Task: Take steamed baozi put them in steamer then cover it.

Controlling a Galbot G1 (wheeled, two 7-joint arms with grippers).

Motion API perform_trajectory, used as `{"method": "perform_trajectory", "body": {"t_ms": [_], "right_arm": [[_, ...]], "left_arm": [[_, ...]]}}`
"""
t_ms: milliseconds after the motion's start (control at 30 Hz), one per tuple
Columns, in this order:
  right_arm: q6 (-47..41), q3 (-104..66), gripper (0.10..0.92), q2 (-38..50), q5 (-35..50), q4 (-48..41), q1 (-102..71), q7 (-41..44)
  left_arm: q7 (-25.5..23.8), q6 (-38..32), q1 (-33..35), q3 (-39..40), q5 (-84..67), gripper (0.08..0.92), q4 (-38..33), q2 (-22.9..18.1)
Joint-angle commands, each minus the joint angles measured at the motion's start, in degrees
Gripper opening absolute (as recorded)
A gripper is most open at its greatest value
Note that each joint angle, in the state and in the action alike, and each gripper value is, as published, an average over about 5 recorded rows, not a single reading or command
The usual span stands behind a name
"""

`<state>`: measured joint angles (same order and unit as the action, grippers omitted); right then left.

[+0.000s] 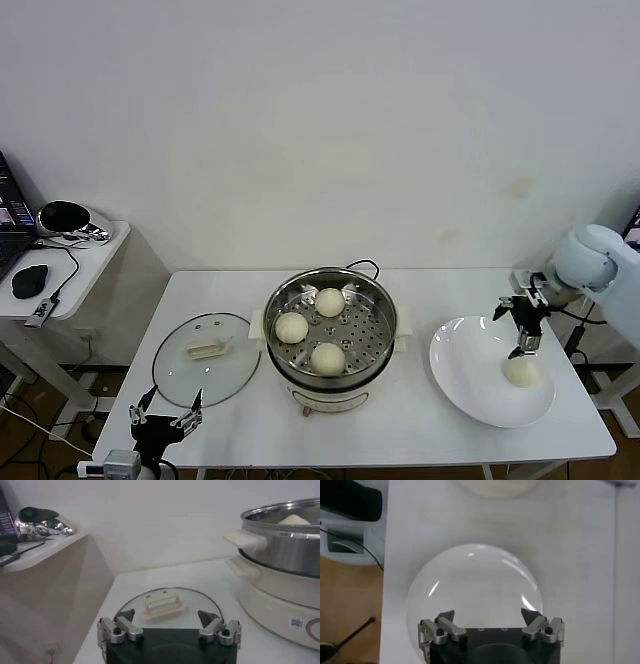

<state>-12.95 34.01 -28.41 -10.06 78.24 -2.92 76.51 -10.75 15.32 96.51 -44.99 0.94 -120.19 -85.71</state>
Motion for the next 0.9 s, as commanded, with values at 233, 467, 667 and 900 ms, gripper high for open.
{"method": "perform_trajectory", "body": {"t_ms": [233,467,667,900], "right_arm": [[1.35,-4.60,0.823,-0.42,-7.11,-4.72,-8.18,-1.48],[2.61,-7.19,0.823,-1.82,-7.92,-6.64,-11.22,-2.49],[3.94,-8.23,0.823,-3.45,-9.88,-9.02,-12.06,-3.20],[5.32,-9.58,0.823,-5.72,-11.71,-12.49,-13.28,-4.46]], "left_arm": [[0.04,-0.01,0.01,-0.40,-0.08,0.823,1.00,0.17],[0.08,-0.04,0.14,-0.39,-0.04,0.823,1.61,0.36],[0.09,-0.07,0.34,-0.57,-0.04,0.823,1.81,0.39],[0.06,-0.05,0.06,-0.47,0.08,0.823,2.21,0.37]]}}
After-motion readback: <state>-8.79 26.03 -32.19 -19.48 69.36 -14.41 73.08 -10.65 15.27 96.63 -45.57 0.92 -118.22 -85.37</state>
